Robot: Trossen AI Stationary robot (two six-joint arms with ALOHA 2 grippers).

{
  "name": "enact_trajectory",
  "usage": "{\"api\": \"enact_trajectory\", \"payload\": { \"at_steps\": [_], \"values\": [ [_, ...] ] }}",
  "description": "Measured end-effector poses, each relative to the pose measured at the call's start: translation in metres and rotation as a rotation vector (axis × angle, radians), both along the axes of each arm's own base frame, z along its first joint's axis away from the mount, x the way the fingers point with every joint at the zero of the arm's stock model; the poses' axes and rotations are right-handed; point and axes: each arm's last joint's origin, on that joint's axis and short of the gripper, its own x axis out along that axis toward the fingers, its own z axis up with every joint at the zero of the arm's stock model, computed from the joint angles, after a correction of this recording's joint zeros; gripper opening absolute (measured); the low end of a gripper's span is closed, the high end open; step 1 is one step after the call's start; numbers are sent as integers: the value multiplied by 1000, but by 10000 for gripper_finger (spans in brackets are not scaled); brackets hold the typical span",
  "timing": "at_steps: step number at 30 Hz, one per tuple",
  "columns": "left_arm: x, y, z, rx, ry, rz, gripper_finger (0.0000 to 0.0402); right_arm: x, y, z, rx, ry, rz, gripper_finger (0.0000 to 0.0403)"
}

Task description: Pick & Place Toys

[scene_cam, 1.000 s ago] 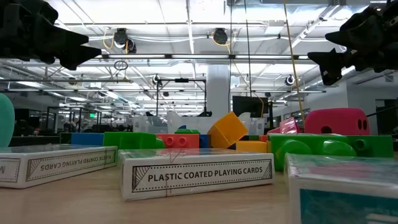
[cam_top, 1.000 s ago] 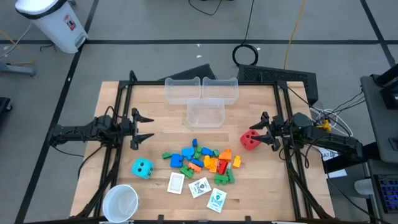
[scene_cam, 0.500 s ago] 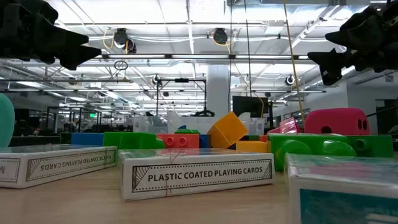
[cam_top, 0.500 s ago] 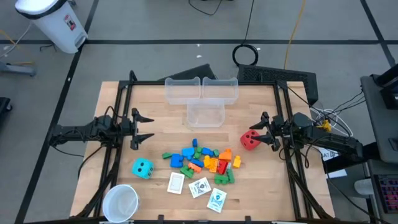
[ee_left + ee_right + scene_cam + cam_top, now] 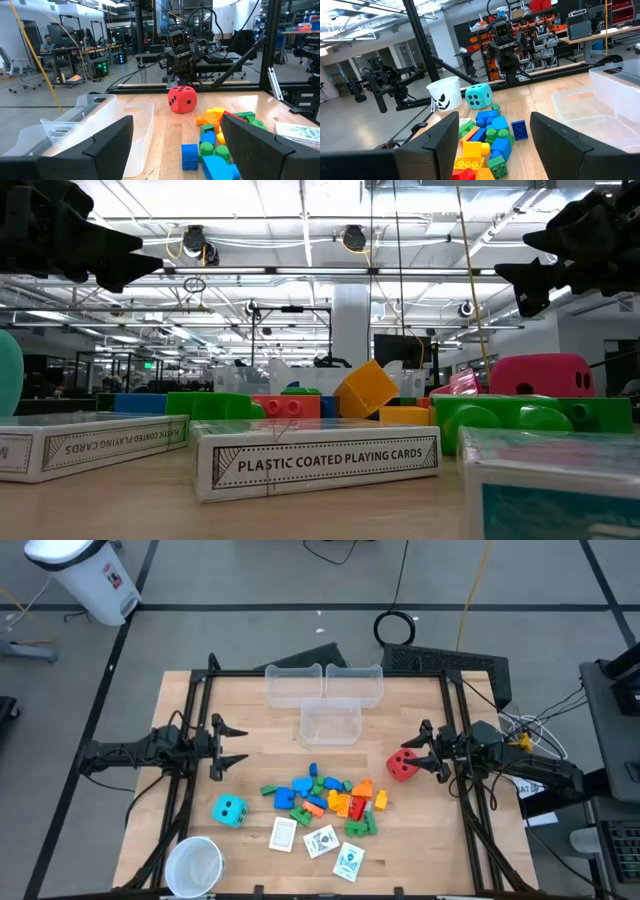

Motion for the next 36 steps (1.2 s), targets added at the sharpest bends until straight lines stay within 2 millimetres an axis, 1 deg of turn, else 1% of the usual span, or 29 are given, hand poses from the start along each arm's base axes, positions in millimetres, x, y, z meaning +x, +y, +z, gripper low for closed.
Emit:
{"api": "enact_trajectory", "payload": {
  "at_steps": [30, 36],
  "values": [
    [0, 0, 0, 0, 0, 0, 308, 0, 0, 0, 0, 0, 0, 215],
    [0, 0, 4, 34, -39, 2, 308, 0, 0, 0, 0, 0, 0, 215]
  ]
}}
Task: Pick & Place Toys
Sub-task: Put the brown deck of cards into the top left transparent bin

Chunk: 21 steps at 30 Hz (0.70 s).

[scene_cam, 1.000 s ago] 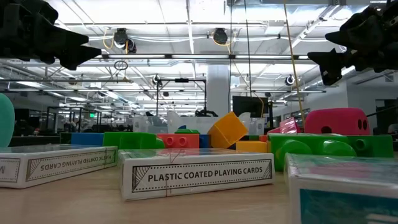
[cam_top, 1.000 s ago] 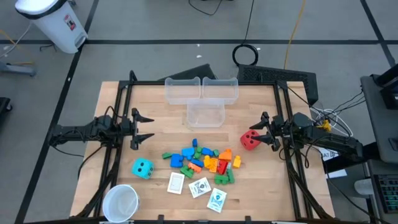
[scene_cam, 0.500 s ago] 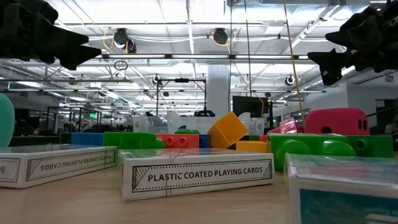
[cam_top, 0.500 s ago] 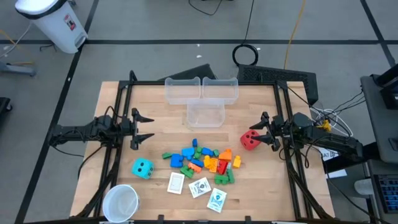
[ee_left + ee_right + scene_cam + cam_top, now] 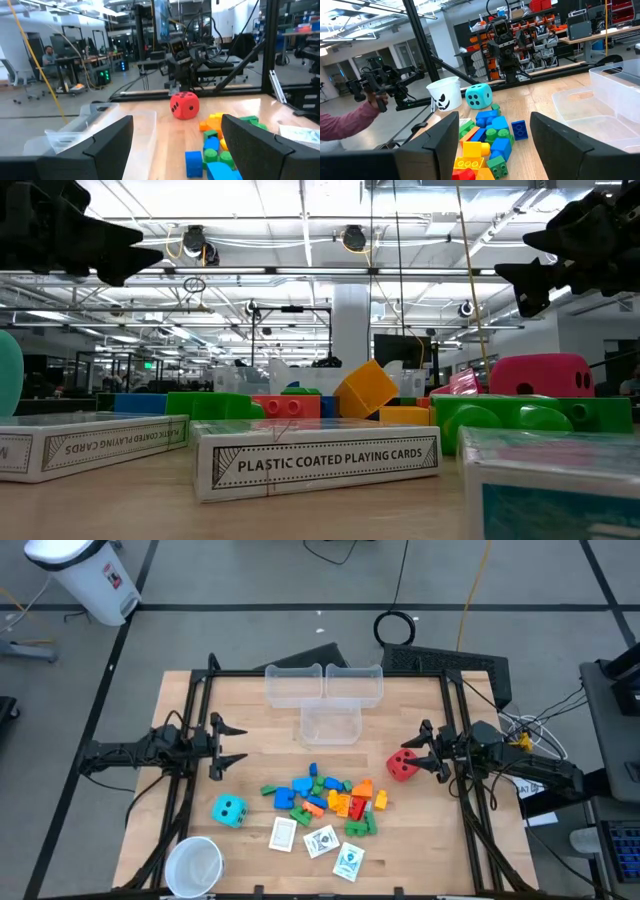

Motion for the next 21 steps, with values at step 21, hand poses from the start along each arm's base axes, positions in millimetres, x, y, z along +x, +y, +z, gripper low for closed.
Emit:
{"api": "enact_trajectory", "payload": {
  "at_steps": [21],
  "values": [
    [-2, -1, 13, -496, -126, -95, 308, 0, 0, 0, 0, 0, 0, 215]
  ]
}}
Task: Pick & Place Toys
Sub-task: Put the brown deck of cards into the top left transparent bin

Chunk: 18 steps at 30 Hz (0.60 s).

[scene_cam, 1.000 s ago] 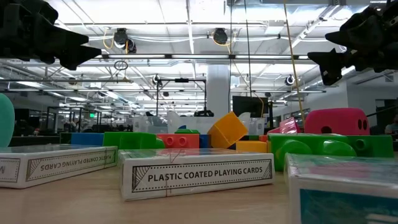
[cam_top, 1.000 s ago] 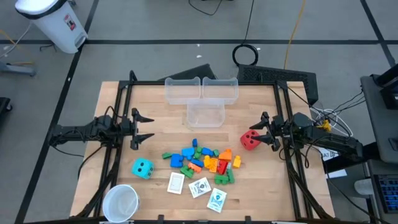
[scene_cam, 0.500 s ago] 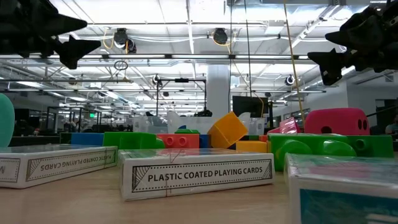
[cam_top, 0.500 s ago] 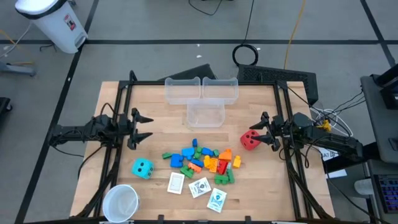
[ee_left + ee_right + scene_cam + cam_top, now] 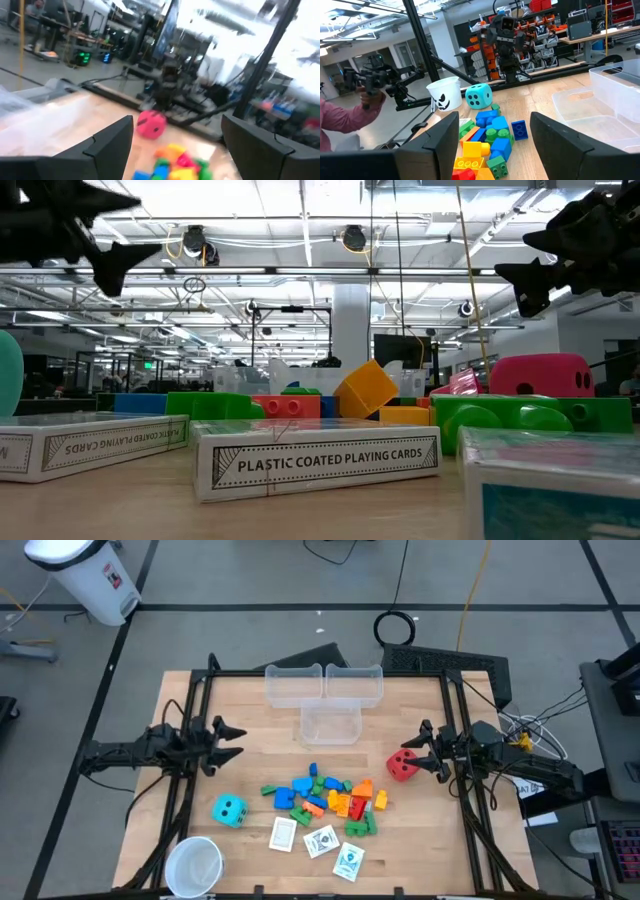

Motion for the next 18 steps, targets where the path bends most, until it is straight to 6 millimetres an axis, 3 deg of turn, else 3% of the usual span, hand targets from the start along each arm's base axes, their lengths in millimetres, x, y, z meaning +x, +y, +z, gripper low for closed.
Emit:
{"api": "enact_trajectory", "payload": {
  "at_steps": [3, 7, 15, 18],
  "values": [
    [0, -4, 18, -38, -2, -69, 308, 0, 0, 0, 0, 0, 0, 215],
    [14, -9, 43, -49, 191, -27, 308, 0, 0, 0, 0, 0, 0, 215],
    [86, -39, 109, 126, 843, 128, 308, 0, 0, 0, 0, 0, 0, 215],
    [112, -58, 134, 94, 1023, 188, 308, 0, 0, 0, 0, 0, 0, 215]
  ]
}}
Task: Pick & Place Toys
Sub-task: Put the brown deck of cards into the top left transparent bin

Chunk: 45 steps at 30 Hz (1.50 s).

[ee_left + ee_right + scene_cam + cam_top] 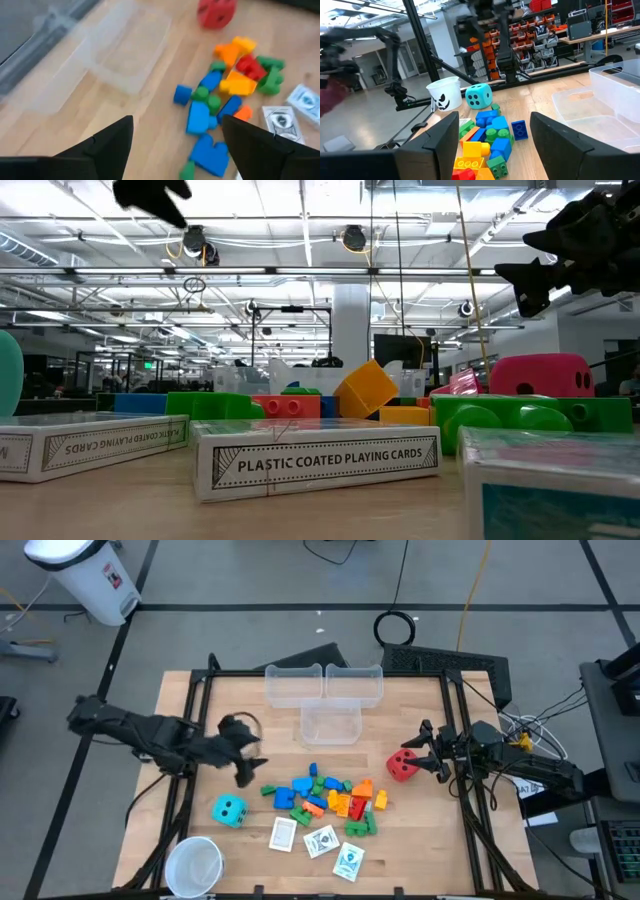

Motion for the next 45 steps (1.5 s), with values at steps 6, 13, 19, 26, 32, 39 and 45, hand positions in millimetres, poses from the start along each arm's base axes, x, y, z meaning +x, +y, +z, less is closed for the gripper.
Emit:
{"api": "enact_trajectory", "payload": {
  "at_steps": [6, 13, 19, 26, 32, 39, 45],
  "values": [
    [46, -46, 14, -138, 237, 196, 308, 0, 0, 0, 0, 0, 0, 215],
    [68, -76, -17, -263, 451, 427, 308, 0, 0, 0, 0, 0, 0, 215],
    [70, -87, -36, -402, 471, 495, 313, 0, 0, 0, 0, 0, 0, 215],
    [81, -104, -72, -597, 396, 486, 358, 0, 0, 0, 0, 0, 0, 215],
    [89, -120, -102, -739, 235, 509, 378, 0, 0, 0, 0, 0, 0, 215],
    [96, -137, -147, -704, 297, 632, 379, 0, 0, 0, 0, 0, 0, 215],
    [119, -151, -170, -725, 274, 642, 379, 0, 0, 0, 0, 0, 0, 215]
  ]
}}
